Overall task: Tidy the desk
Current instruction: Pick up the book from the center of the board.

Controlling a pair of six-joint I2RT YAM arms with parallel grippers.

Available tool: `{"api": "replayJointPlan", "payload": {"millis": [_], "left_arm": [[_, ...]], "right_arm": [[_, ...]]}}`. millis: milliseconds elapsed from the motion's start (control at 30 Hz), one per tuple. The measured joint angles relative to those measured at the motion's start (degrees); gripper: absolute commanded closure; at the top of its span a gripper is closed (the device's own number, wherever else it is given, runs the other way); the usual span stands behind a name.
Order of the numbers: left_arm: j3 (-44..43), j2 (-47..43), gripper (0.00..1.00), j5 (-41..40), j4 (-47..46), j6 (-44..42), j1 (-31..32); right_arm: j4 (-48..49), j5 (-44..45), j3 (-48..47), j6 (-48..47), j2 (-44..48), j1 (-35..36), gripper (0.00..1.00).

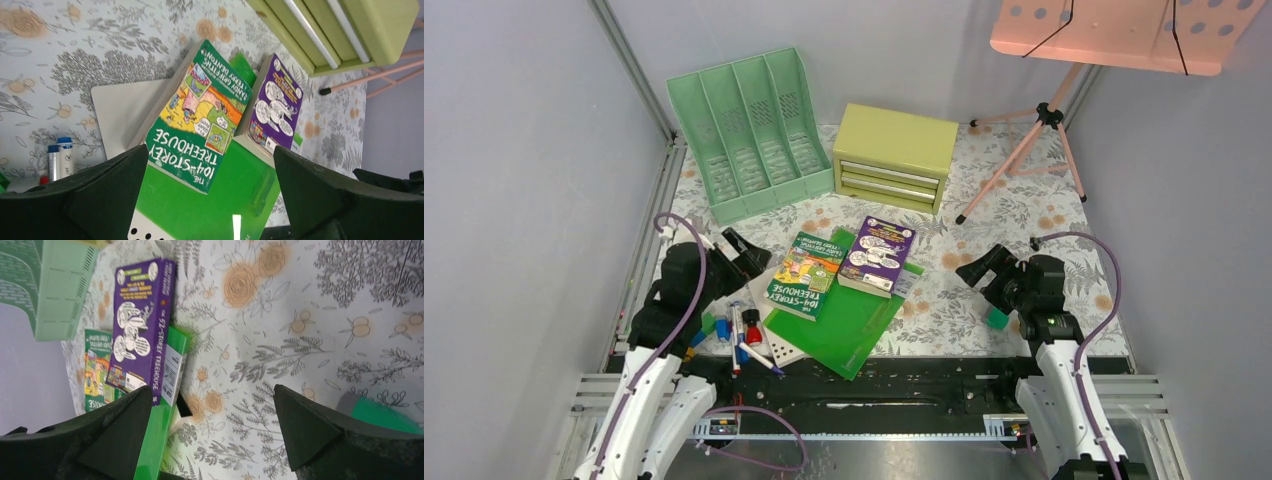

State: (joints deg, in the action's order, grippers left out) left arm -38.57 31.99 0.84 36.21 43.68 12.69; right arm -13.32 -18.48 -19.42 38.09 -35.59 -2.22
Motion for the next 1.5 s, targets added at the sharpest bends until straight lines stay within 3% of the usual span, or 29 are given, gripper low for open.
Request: {"api": "replayJointPlan", "payload": {"millis": [567, 833, 1000, 1167, 1500], "left_arm": [[0.7, 15.6, 0.01, 12.5, -1.8, -1.9, 2.0], [0.7, 23.8, 0.03, 13.4, -6.3, -0.7, 12.1], [0.7, 26.7, 0.06, 13.6, -9.4, 0.6, 14.4], [0.7, 25.5, 0.06, 10.7, -8.6, 1.5, 14.6], [-0.2, 17.2, 0.04, -3.8, 1.2, 2.7, 14.5]], "right_arm": [[-4.5, -7.8, -2.0, -1.9, -9.3, 1.7, 0.01], [-0.7, -8.7, -4.1, 1.2, -14.0, 11.0, 0.01], [3.9, -8.6, -5.7, 5.1, -19.6, 18.9, 0.01], [8.8, -8.4, -8.5, 8.5, -25.6, 25.2, 0.01], [16.3, -7.8, -10.4, 13.0, -31.2, 31.2, 0.01]]}}
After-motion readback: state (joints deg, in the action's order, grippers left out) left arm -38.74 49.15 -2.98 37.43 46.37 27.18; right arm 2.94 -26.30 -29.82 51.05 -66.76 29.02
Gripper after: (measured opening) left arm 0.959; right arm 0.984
